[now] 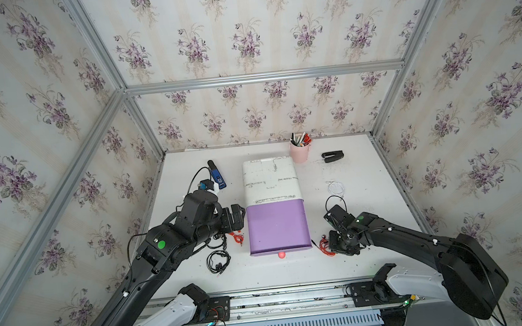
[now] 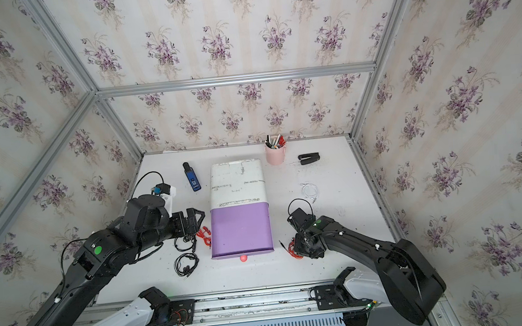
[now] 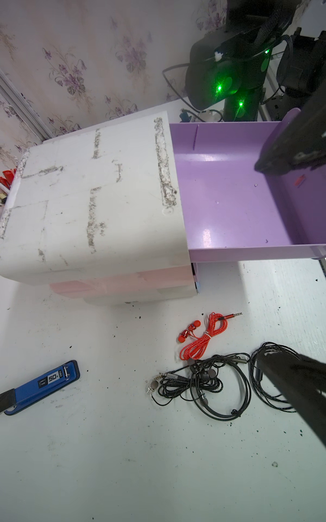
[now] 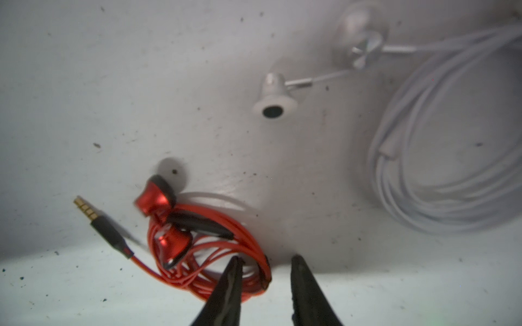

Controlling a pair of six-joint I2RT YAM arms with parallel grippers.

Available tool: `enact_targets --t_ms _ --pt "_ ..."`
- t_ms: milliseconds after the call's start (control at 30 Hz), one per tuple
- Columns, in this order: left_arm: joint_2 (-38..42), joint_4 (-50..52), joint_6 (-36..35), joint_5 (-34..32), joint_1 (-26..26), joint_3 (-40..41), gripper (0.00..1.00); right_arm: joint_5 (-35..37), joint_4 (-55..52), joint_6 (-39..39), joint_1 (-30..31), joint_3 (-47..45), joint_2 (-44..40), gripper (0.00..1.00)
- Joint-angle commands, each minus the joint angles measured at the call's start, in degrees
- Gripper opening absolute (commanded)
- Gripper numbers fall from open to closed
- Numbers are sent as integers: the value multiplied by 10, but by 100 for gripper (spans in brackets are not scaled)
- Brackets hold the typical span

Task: Place the wired earphones into the drawer by color
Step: Pick up the wired earphones from the center of the board, then place the wired earphones in the drawer.

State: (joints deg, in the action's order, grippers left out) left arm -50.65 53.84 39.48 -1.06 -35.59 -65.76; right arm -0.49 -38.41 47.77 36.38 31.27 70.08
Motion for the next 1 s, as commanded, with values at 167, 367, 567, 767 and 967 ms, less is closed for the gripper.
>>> enact_targets --t_ms 167,367,567,767,967 --pt "10 -1 -7 10 16 24 100 19 1 -3 1 -3 -10 3" --pt "30 10 -13 10 32 40 100 69 -104 -19 -1 78 -80 0" --pt "54 20 -7 17 57 65 100 104 -223 -38 -6 213 -125 0" --pt "68 18 12 30 76 102 100 95 -281 -64 -6 379 -121 0" --pt "61 -7 33 37 84 143 100 13 -206 -51 64 463 -91 0"
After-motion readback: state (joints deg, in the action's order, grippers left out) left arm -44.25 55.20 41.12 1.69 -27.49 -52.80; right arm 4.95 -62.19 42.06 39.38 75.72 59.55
